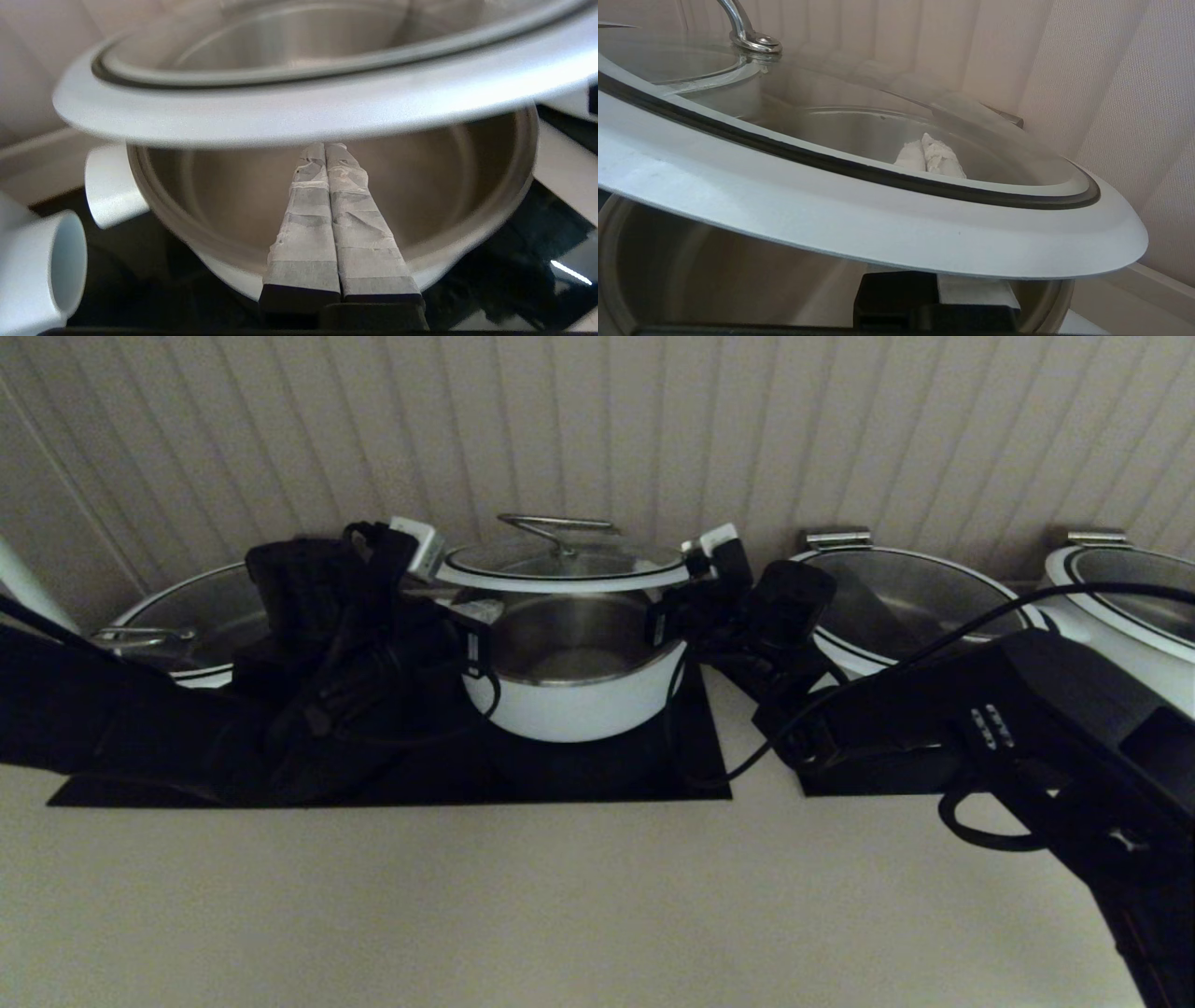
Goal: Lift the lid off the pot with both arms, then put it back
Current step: Open the pot lid completely
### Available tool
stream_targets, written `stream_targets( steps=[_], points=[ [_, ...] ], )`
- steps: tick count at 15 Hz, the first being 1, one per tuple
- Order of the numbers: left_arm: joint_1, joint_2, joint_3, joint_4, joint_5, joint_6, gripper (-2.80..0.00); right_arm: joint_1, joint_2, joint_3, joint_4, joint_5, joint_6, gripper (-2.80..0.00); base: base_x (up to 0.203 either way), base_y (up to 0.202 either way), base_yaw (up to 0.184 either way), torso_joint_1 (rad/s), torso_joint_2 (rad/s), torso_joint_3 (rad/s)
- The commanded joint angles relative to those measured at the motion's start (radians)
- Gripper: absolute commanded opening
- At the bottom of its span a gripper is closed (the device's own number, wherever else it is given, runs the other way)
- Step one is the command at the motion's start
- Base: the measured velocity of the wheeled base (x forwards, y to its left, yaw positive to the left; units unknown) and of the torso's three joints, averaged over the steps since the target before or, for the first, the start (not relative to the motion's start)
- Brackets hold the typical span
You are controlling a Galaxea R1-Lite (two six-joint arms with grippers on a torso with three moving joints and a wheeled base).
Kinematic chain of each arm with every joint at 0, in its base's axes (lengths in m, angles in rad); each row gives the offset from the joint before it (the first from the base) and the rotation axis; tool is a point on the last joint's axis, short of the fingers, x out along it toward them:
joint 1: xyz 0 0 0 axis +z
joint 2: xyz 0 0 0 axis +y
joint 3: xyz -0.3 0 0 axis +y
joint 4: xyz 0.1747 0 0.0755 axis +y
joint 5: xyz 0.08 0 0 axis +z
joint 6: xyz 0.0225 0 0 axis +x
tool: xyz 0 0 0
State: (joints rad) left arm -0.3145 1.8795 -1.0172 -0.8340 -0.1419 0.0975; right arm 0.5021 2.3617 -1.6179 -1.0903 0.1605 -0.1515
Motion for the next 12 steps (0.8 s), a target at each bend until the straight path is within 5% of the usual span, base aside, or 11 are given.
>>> stream_targets(
  steps=[1, 12],
  points=[
    [0.0, 0.03, -0.037, -0.005, -0.001, -0.001, -2.8, 0.001, -0.001, 0.001, -0.01, 0.002, -0.002, -2.8, 0.0, 0.0, 0.0, 0.0, 0.0, 0.0],
    [0.0, 0.065, -0.111, -0.005, -0.001, -0.004, -2.8, 0.01, -0.002, 0.004, -0.014, -0.001, -0.002, -2.8, 0.0, 0.0, 0.0, 0.0, 0.0, 0.0]
  ],
)
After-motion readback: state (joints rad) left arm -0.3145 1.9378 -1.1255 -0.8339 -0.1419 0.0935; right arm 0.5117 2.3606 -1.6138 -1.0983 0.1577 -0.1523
